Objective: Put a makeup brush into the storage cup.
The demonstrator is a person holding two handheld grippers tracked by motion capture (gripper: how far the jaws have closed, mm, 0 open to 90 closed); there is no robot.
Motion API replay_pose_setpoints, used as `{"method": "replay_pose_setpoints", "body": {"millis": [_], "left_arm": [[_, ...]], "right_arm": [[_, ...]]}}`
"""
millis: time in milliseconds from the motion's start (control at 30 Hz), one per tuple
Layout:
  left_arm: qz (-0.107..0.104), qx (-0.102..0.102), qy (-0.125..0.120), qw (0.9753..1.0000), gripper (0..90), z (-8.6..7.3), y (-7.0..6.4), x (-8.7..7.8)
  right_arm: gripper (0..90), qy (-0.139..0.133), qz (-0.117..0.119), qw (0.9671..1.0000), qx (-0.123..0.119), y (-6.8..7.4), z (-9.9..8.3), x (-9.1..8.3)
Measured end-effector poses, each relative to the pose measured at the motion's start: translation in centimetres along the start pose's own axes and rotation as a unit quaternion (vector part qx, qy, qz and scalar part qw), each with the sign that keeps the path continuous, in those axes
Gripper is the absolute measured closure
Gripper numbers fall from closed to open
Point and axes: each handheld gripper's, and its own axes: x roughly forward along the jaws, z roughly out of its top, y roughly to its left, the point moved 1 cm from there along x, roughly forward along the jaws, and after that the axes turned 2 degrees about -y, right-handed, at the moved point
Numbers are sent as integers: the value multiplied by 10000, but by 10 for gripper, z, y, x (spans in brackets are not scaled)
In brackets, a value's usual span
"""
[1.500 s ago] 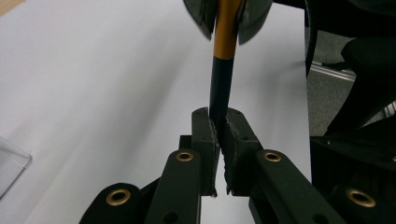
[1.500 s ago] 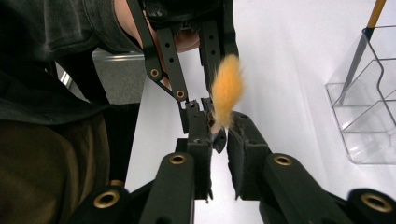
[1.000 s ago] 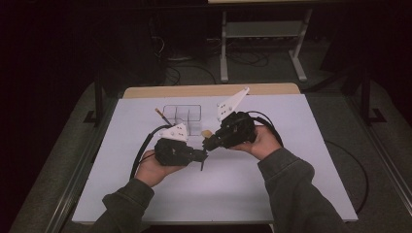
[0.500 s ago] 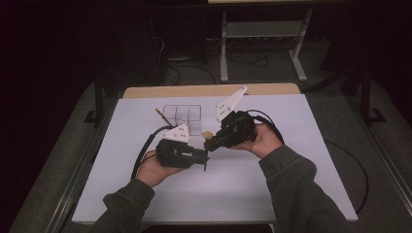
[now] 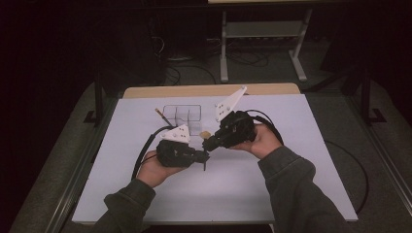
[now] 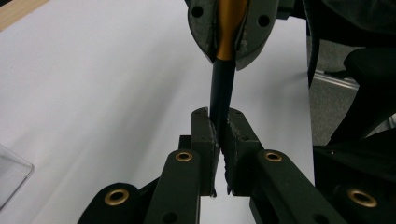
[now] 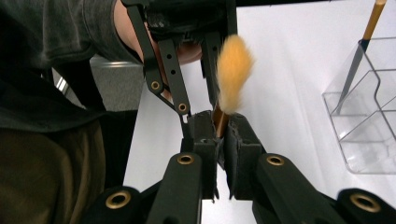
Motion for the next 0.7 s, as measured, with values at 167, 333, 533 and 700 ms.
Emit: {"method": "replay_pose_setpoints", "body": {"millis": [167, 333, 533, 700], "left_arm": [[61, -110, -111, 9999, 839, 0, 2, -2], [119, -172, -118, 9997, 838, 0, 1, -4], [145, -181, -137, 9996, 839, 1, 2, -4], [151, -147, -125, 9997, 838, 0, 3, -4]], "right_arm": [[786, -276, -119, 9995, -25, -2, -2, 0], [761, -312, -185, 9993, -59, -2, -1, 1], [787, -319, -217, 9992, -36, -2, 0, 3], [819, -257, -162, 9995, 2, -3, 1, 5]]}}
